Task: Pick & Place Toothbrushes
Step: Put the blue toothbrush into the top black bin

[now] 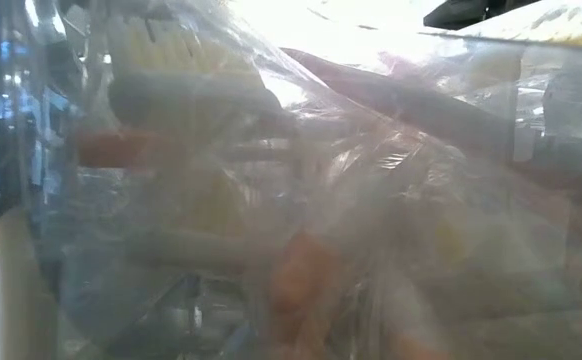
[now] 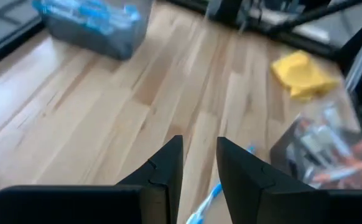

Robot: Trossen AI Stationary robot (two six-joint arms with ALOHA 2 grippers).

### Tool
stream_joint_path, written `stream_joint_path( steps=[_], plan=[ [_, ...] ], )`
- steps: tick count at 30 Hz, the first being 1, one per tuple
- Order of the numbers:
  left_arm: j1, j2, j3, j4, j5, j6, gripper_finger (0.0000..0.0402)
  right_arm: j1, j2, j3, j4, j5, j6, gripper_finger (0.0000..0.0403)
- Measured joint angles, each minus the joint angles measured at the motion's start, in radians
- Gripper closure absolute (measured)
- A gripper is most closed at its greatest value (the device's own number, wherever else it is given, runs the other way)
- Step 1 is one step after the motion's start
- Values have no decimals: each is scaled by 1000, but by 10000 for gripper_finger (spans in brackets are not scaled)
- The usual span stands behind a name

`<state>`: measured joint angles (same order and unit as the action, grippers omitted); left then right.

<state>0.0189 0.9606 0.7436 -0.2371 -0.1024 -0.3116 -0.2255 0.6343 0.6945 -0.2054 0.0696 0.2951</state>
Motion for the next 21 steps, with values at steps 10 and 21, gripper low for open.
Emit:
stream_joint_path(
  steps=[10, 21],
  plan=[
    [0, 132, 29, -173, 17, 74, 307, -34, 72, -1, 0, -49, 22, 401],
    [-7, 303, 29, -138, 80, 293, 301, -43, 155, -1, -2, -92, 79, 401]
  ],
)
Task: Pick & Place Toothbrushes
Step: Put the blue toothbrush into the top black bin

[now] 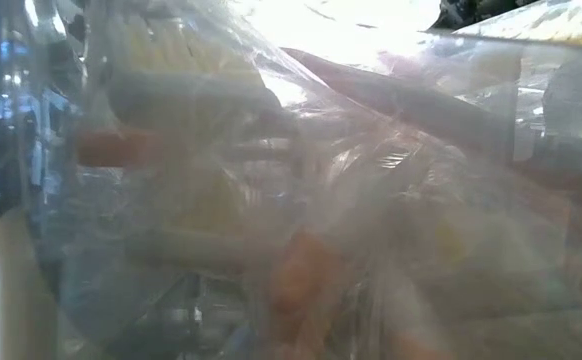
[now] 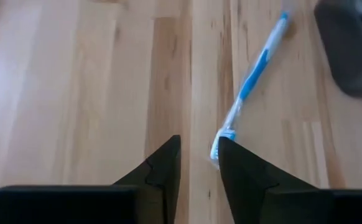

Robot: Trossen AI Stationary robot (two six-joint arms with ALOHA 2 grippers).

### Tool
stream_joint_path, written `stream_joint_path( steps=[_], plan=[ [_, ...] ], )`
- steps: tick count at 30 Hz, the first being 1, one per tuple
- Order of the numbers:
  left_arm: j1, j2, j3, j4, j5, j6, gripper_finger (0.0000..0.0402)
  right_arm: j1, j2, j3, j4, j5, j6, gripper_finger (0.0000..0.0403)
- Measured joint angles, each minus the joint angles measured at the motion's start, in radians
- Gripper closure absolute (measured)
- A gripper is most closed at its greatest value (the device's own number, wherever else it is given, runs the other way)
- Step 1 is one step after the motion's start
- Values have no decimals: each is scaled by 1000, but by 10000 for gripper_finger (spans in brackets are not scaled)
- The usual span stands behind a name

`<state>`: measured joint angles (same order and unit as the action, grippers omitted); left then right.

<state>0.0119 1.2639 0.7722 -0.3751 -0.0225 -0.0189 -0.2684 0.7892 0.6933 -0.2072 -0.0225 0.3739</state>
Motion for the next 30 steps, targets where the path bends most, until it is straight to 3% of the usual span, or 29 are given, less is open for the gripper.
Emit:
stream_joint_path(
  steps=[11, 30],
  plan=[
    [1, 90, 0, 68, 88, 75, 218, 0, 3, 0, -5, -19, 22, 401],
    [-107, 286, 0, 147, 63, 68, 213, 0, 4, 0, -15, -23, 52, 401]
  ],
)
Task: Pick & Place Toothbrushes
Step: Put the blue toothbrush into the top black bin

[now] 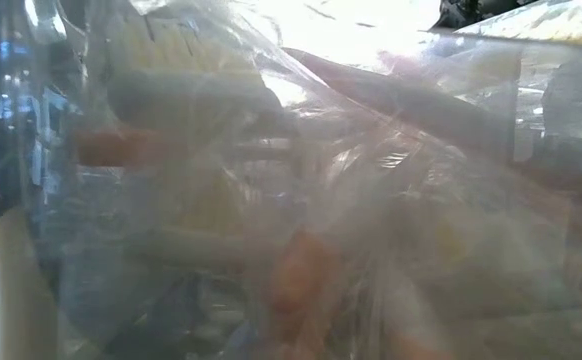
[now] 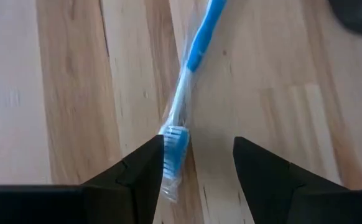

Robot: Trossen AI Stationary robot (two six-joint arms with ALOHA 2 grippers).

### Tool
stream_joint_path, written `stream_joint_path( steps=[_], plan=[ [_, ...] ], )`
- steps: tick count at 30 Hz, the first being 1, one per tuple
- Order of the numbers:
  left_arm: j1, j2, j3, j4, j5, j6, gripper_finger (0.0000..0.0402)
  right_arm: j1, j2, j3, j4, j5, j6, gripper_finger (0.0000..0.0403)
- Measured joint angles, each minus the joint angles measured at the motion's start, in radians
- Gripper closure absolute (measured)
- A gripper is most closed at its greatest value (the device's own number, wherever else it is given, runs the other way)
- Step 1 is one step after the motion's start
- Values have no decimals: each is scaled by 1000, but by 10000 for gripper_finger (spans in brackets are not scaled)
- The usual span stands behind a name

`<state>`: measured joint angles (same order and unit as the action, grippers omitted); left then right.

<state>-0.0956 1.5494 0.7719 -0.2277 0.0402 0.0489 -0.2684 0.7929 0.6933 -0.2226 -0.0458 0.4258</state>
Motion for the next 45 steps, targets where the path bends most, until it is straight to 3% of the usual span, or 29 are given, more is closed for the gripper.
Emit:
stream_joint_path(
  steps=[6, 19, 32, 36, 42, 45],
  plan=[
    [-11, 48, 0, 5, -63, -1, 213, 0, 0, 0, 0, -35, 0, 401],
    [-10, 59, 0, 24, -72, -31, 217, 0, 0, 0, 0, -35, -2, 401],
    [-9, 59, 0, 27, -74, -81, 350, 0, 0, 0, -8, -36, -2, 401],
    [-9, 59, 0, 29, -22, -85, 388, 0, 0, 0, -8, -36, -3, 401],
    [-9, 36, -2, 8, 3, -152, 386, 0, 0, 0, -8, -40, -3, 401],
    [-1, -5, -2, -22, -33, -158, 391, 0, 0, 0, -5, -57, 9, 401]
  ],
)
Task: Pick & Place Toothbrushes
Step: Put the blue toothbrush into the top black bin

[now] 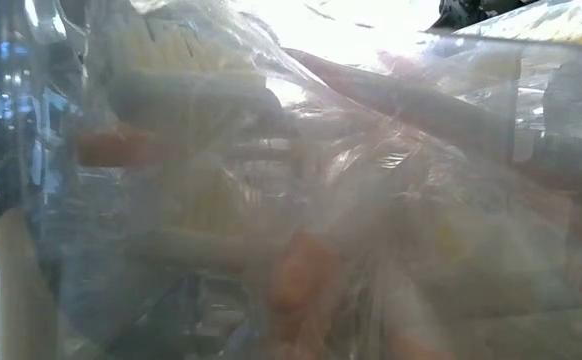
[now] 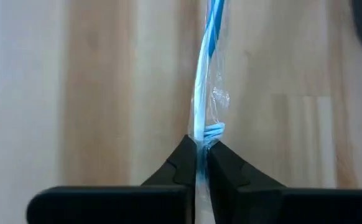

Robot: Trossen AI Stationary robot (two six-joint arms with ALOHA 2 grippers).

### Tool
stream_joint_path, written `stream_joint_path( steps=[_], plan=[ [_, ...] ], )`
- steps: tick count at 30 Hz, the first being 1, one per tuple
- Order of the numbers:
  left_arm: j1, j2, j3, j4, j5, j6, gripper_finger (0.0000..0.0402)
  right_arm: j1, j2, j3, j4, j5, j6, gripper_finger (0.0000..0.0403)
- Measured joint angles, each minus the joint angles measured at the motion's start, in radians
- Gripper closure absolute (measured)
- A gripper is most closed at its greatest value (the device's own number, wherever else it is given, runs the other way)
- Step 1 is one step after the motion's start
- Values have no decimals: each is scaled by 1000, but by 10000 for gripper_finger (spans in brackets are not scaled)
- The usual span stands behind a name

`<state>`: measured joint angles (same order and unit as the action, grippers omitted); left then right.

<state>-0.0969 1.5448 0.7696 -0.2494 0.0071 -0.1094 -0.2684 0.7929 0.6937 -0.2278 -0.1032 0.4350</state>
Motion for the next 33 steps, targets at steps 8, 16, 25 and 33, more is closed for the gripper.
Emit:
stream_joint_path(
  steps=[8, 16, 25, 33],
  plan=[
    [135, -165, 0, -51, -20, -19, 394, 0, 0, 0, 33, -97, 38, 401],
    [300, -382, 2, -15, 37, -53, 394, 0, 0, 1, 44, -135, -8, 401],
    [359, -538, 2, 175, 89, -147, 394, 0, 0, 1, 79, -132, -83, 401],
    [359, -548, 2, 379, 92, -233, 394, 2, 4, 1, 131, -113, -97, 401]
  ],
)
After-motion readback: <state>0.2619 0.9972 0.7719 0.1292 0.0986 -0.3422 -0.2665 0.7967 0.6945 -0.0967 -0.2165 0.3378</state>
